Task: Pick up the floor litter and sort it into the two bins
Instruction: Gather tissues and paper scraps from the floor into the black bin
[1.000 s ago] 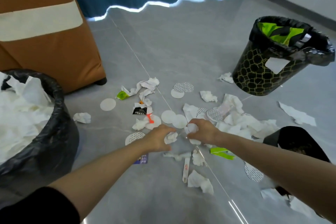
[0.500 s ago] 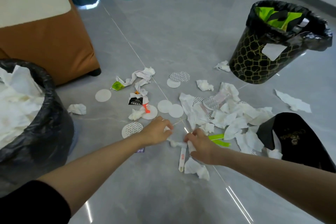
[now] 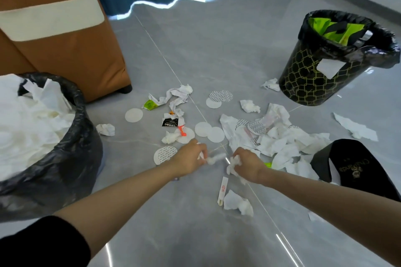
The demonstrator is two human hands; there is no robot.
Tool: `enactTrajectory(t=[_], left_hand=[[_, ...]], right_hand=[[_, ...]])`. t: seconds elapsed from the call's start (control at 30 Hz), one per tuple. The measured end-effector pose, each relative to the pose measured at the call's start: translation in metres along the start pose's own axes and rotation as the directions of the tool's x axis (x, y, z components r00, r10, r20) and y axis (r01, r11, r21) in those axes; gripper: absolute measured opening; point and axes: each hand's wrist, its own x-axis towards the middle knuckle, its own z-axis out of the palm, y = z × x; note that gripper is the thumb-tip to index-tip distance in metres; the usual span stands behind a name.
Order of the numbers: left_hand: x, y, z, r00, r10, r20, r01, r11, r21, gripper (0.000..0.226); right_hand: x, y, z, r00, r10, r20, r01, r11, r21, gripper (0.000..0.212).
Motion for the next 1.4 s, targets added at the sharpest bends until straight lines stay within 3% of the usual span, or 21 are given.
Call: enactTrajectory(t=[0.1, 0.27, 0.43, 0.6, 0.73, 0.83, 0.93, 1.13, 1.27, 1.4], left_hand=[[-0.006, 0.001, -0.030, 0.989, -0.046, -0.141, 0.040, 0.998, -0.051, 0.020], [-0.028, 0.001, -0.097, 0.909, -0.150, -0.390, 0.091, 0.982, -0.165, 0.015], [-0.072, -0.006, -0.160, 0.787, -0.207, -0.581, 0.080, 0.968, -0.237, 0.007], [-0.134, -0.032, -0.206, 0.625, -0.300, -0.721, 0.135, 0.951, -0.279, 0.003], [-0.184, -0.065, -0.223, 0.517, -0.405, -0.754, 0.271, 0.913, -0.305, 0.009], [-0.218, -0.090, -0.227, 0.434, -0.494, -0.754, 0.373, 0.860, -0.348, 0.010], [-0.239, -0.112, -0.222, 0.387, -0.582, -0.715, 0.473, 0.791, -0.388, 0.010], [-0.247, -0.118, -0.206, 0.498, -0.543, -0.676, 0.401, 0.835, -0.377, 0.045], [-0.241, -0.104, -0.210, 0.439, -0.484, -0.757, 0.358, 0.867, -0.346, 0.056], [-0.224, -0.087, -0.218, 0.410, -0.413, -0.813, 0.329, 0.899, -0.291, 0.051]], right_hand=[[0.002, -0.018, -0.015, 0.999, 0.024, -0.041, -0.017, 0.988, 0.155, 0.008], [0.014, -0.079, -0.042, 0.981, -0.034, -0.192, 0.100, 0.933, 0.346, 0.012], [0.026, -0.172, -0.054, 0.972, -0.152, -0.181, 0.230, 0.781, 0.580, 0.029], [0.028, -0.273, -0.043, 0.951, -0.281, -0.131, 0.280, 0.597, 0.752, 0.021], [0.023, -0.340, -0.025, 0.907, -0.412, -0.083, 0.329, 0.573, 0.751, 0.012], [0.014, -0.383, -0.003, 0.890, -0.451, -0.071, 0.366, 0.614, 0.699, 0.027], [0.000, -0.409, 0.020, 0.850, -0.525, -0.054, 0.453, 0.673, 0.585, 0.018], [-0.005, -0.406, 0.038, 0.759, -0.651, 0.011, 0.585, 0.689, 0.428, 0.045], [-0.002, -0.390, 0.026, 0.695, -0.708, -0.126, 0.701, 0.629, 0.336, 0.038], [0.006, -0.363, 0.007, 0.698, -0.680, -0.224, 0.711, 0.619, 0.333, 0.030]])
